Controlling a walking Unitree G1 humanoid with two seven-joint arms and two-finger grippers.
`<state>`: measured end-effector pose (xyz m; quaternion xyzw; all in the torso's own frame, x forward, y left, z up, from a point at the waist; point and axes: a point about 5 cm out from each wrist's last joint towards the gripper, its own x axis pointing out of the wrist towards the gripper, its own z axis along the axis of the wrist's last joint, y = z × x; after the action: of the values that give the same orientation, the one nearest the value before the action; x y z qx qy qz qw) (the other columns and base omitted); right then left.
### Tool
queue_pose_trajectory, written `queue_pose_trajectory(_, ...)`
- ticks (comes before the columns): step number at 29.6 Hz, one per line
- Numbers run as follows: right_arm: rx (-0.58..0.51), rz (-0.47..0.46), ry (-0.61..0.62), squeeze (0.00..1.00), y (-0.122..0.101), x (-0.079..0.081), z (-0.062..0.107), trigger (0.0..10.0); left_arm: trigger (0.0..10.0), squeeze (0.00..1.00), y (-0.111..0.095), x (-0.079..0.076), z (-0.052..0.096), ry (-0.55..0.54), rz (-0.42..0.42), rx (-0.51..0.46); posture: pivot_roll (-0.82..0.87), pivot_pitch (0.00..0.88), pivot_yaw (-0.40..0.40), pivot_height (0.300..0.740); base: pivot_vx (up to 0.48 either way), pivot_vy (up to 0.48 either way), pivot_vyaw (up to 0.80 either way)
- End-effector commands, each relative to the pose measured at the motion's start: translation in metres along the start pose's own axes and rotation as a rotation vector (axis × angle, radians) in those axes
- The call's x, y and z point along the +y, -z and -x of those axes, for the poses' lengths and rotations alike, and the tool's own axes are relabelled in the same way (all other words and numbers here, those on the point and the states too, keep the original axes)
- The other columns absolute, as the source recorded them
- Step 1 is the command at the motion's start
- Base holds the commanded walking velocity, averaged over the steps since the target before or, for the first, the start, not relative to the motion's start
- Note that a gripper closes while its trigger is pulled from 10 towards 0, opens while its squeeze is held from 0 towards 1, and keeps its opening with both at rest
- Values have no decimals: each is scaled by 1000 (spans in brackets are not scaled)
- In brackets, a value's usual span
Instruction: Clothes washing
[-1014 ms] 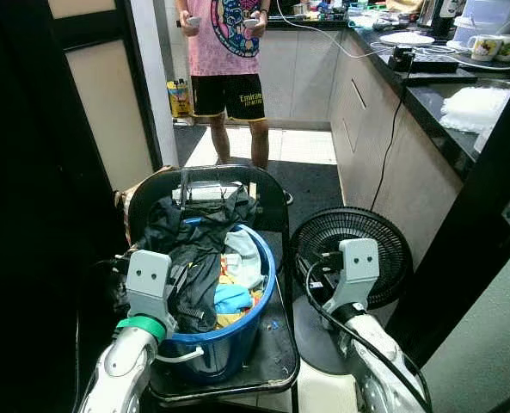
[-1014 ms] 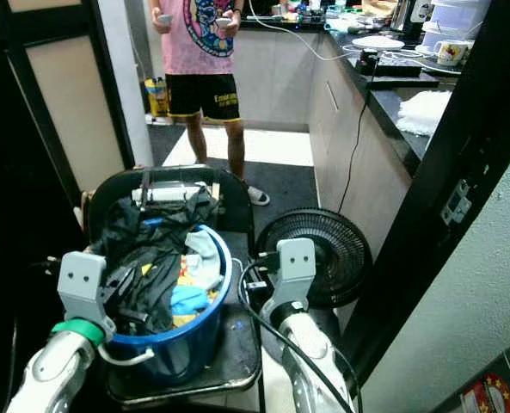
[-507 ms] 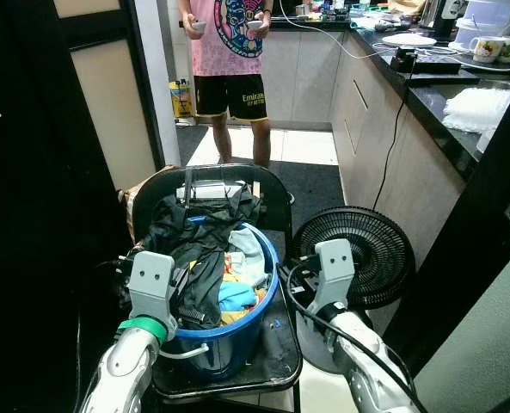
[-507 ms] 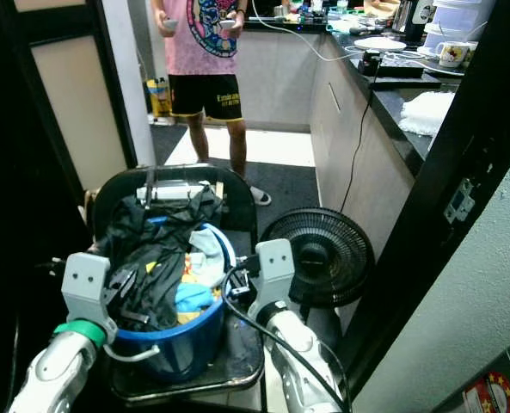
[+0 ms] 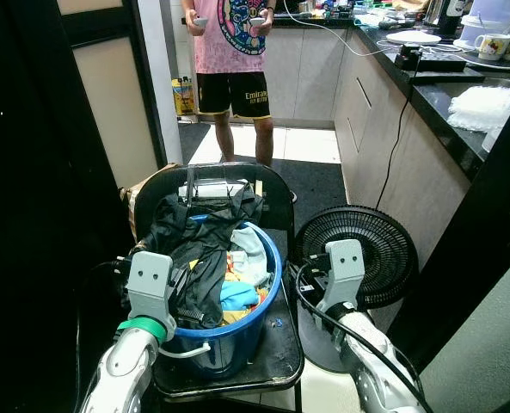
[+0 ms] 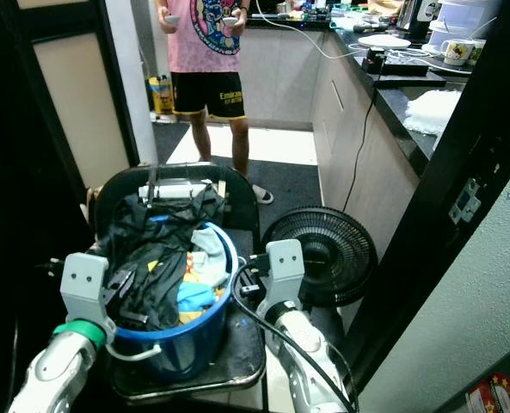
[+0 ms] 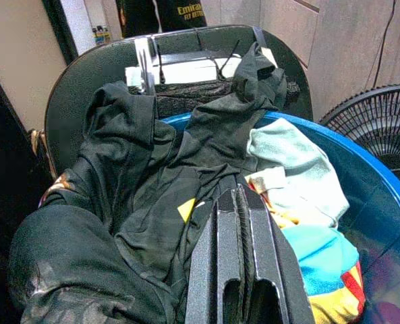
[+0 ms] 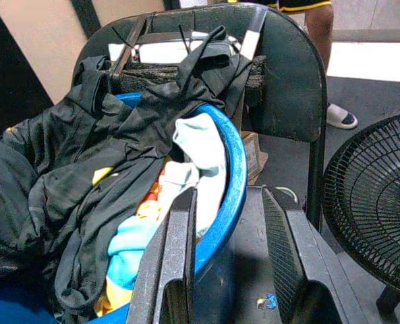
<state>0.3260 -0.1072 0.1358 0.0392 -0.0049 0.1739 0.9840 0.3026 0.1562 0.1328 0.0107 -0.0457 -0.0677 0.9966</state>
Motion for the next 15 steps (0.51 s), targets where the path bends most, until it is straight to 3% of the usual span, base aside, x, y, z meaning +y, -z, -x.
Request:
queue_pose_trajectory(1,9,6,4,0,5,1,2,10000,10000,0,5,-1,2,-3,0,22,-15,36,74,740,0,0,0)
queue_pose_trajectory(9,1,5,82,0,7,-4,7,10000,10000,0,8,-2,3,-5,23,28,-27,22,75,740,0,0,0)
queue_pose_trajectory(15,-6,9,236,0,12,-22,13,10000,10000,0,8,-3,2,-12,17,21,-26,15,75,740,0,0,0)
